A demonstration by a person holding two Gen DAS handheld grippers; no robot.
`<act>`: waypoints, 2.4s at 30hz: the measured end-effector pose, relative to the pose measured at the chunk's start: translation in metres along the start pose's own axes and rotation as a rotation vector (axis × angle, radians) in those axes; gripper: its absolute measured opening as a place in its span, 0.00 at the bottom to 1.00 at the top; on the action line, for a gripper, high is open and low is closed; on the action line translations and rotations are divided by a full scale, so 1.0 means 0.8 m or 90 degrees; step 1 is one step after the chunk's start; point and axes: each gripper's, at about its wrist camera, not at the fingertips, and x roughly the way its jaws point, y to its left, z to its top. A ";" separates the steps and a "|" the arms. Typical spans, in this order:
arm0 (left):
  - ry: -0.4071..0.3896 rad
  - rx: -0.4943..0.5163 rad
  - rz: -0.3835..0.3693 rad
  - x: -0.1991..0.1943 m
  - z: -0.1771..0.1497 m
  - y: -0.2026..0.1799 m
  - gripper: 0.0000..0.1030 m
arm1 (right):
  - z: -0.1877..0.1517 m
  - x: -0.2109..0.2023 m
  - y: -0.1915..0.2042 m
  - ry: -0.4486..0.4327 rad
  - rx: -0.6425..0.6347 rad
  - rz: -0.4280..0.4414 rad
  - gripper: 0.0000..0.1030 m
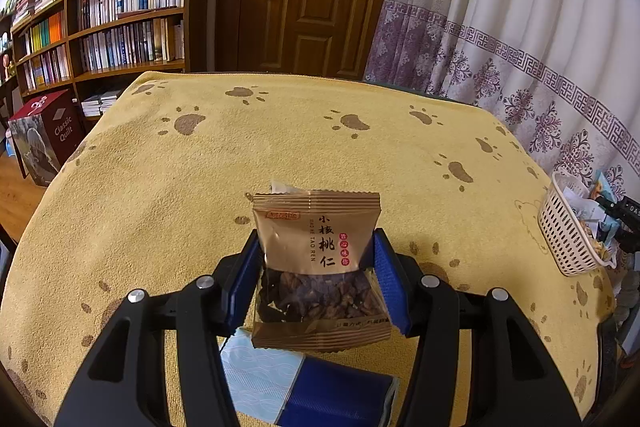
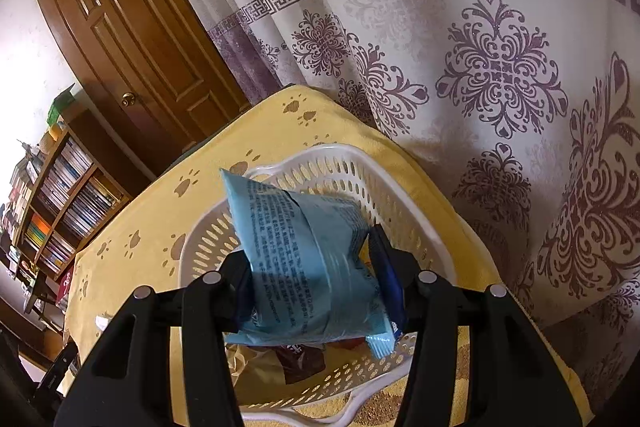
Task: Organize snacks
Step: 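Carry the light-blue bag into the white basket and open the right gripper while the left holds the walnut bag, then lift the open right gripper away from the basket, then carry the walnut bag into the white basket and open the left gripper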
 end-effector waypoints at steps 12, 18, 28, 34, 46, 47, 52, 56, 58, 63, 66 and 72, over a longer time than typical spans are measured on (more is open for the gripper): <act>-0.001 0.001 0.000 -0.001 0.000 0.000 0.53 | 0.000 -0.025 0.008 -0.024 0.000 0.017 0.52; -0.003 0.001 -0.001 -0.002 0.002 -0.001 0.53 | -0.013 -0.050 0.014 -0.037 -0.014 0.026 0.52; -0.008 0.011 -0.001 -0.007 0.004 -0.009 0.53 | -0.055 -0.097 0.027 -0.051 -0.060 0.046 0.52; 0.008 0.002 -0.013 -0.003 -0.002 -0.016 0.53 | -0.100 -0.109 0.044 -0.043 -0.120 0.041 0.52; 0.002 0.040 -0.040 -0.015 0.012 -0.084 0.53 | -0.185 -0.088 0.072 0.031 -0.172 0.105 0.52; 0.001 0.050 -0.045 -0.015 0.015 -0.097 0.53 | -0.191 -0.085 0.074 0.036 -0.177 0.111 0.52; 0.004 0.090 -0.071 -0.012 0.026 -0.152 0.53 | -0.205 -0.080 0.072 0.039 -0.190 0.129 0.52; 0.014 0.115 -0.103 -0.003 0.039 -0.198 0.53 | -0.206 -0.081 0.065 0.036 -0.179 0.149 0.52; 0.019 0.127 -0.121 0.003 0.045 -0.223 0.53 | -0.208 -0.085 0.063 0.030 -0.183 0.157 0.52; 0.029 0.168 -0.158 0.025 0.058 -0.292 0.53 | -0.211 -0.092 0.068 0.008 -0.201 0.168 0.52; 0.039 0.192 -0.175 0.039 0.061 -0.327 0.53 | -0.211 -0.093 0.066 0.007 -0.199 0.179 0.52; 0.051 0.231 -0.200 0.064 0.063 -0.376 0.53 | -0.206 -0.089 0.060 0.014 -0.180 0.193 0.53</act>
